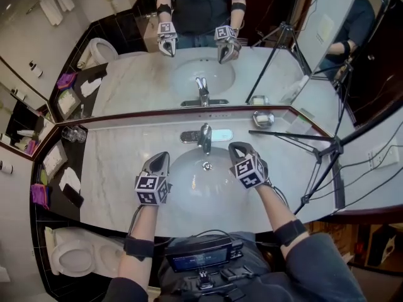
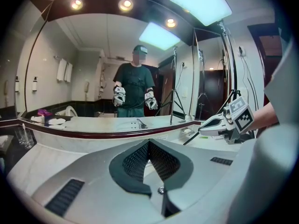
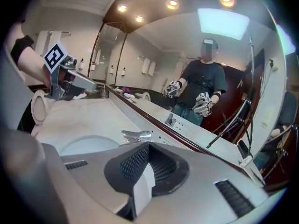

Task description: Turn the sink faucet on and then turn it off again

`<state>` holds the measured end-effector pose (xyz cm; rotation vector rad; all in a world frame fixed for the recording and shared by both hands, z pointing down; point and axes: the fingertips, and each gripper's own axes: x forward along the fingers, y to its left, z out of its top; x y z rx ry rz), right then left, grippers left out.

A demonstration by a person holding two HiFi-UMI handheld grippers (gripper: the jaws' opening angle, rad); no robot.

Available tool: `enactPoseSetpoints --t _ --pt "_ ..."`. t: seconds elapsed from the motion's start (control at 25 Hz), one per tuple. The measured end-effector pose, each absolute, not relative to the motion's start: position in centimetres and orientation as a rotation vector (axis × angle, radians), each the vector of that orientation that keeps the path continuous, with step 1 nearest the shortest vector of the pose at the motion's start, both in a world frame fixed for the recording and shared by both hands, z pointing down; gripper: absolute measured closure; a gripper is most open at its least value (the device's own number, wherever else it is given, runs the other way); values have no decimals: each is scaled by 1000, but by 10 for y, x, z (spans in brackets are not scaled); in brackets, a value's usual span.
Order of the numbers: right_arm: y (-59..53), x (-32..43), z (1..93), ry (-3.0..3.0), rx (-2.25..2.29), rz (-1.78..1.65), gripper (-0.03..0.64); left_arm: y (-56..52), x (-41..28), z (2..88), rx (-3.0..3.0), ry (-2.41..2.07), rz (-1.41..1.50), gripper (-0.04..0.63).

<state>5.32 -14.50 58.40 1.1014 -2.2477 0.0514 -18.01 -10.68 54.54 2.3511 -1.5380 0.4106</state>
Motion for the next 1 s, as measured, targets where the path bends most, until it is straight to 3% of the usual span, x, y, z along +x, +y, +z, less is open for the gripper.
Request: enactPoseSetpoints --t 0.44,1.0 --pt "-120 113 576 -2411 1406 601 600 -98 -184 539 2331 -1543 359 595" --pt "-109 133 585 -2407 1443 663 600 -96 -175 531 2366 -1539 346 595"
